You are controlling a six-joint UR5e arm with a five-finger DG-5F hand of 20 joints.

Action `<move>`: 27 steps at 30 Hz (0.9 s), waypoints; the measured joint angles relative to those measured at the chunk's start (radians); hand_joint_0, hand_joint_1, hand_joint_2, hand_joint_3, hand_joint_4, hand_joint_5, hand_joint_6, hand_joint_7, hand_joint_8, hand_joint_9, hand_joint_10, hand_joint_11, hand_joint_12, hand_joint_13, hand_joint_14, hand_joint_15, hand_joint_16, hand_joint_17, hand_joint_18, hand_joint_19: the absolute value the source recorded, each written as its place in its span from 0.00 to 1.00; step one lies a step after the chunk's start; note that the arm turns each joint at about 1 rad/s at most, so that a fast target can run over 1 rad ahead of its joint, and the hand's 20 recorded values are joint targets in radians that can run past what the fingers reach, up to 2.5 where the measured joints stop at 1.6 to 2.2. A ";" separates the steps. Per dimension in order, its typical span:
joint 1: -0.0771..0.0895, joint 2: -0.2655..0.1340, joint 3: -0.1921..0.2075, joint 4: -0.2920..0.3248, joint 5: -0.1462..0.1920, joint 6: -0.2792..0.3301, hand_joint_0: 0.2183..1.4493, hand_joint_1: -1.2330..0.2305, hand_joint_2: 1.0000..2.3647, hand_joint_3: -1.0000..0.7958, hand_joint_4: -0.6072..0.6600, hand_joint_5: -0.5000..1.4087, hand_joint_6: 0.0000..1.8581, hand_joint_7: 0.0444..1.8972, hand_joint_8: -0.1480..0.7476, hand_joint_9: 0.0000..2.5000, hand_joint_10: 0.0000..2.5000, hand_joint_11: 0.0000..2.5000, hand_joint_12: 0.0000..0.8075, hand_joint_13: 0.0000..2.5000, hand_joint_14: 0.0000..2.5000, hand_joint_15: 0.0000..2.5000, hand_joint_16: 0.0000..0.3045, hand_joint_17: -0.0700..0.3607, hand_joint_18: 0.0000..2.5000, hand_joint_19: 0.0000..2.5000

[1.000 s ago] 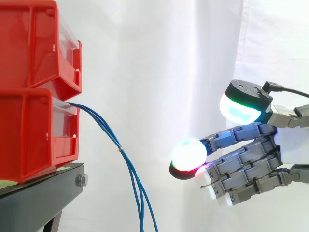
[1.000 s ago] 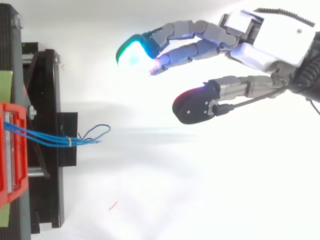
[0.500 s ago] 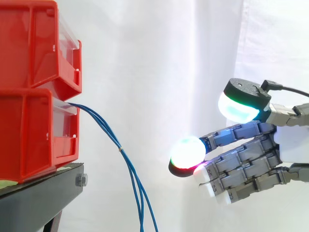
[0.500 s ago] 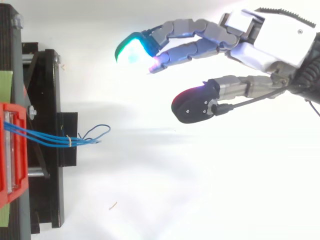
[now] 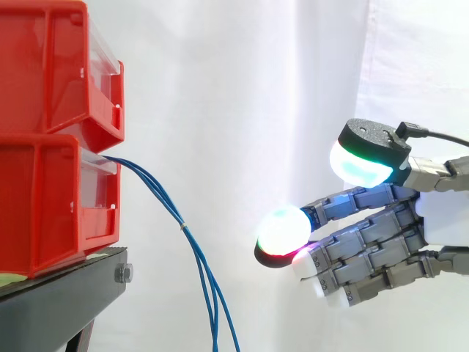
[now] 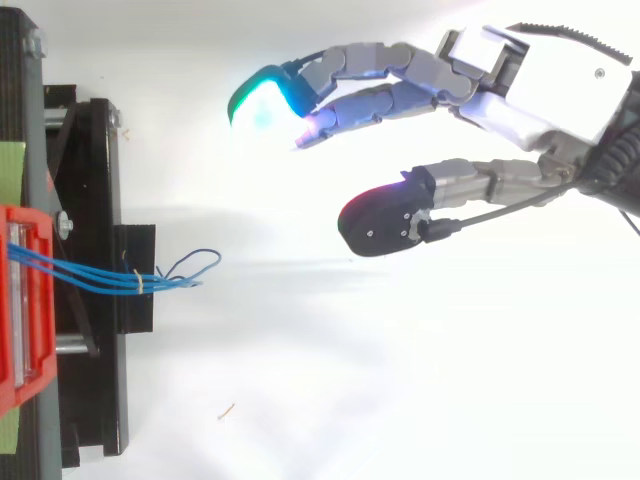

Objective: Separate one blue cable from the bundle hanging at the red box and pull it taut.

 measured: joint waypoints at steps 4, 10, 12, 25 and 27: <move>0.005 -0.021 0.002 0.006 0.002 -0.008 0.28 0.45 0.00 0.28 0.65 0.16 0.27 0.36 0.54 0.27 0.00 0.10 0.40 0.23 0.00 0.07 0.11 0.34 0.20 0.11; 0.008 -0.104 0.044 0.036 -0.009 0.054 0.28 0.45 0.00 0.28 0.65 0.16 0.27 0.36 0.54 0.27 0.00 0.10 0.40 0.23 0.00 0.07 0.11 0.34 0.20 0.11; 0.008 -0.130 0.067 0.040 -0.018 0.074 0.28 0.45 0.00 0.28 0.65 0.16 0.27 0.35 0.54 0.27 0.00 0.10 0.40 0.23 0.00 0.07 0.11 0.34 0.20 0.11; 0.003 -0.226 0.145 0.045 -0.077 0.155 0.28 0.45 0.00 0.28 0.65 0.16 0.27 0.35 0.54 0.27 0.00 0.10 0.40 0.24 0.00 0.07 0.11 0.34 0.21 0.11; 0.002 -0.228 0.145 0.048 -0.088 0.162 0.28 0.45 0.00 0.28 0.65 0.16 0.27 0.35 0.54 0.27 0.00 0.10 0.40 0.24 0.00 0.07 0.11 0.34 0.21 0.11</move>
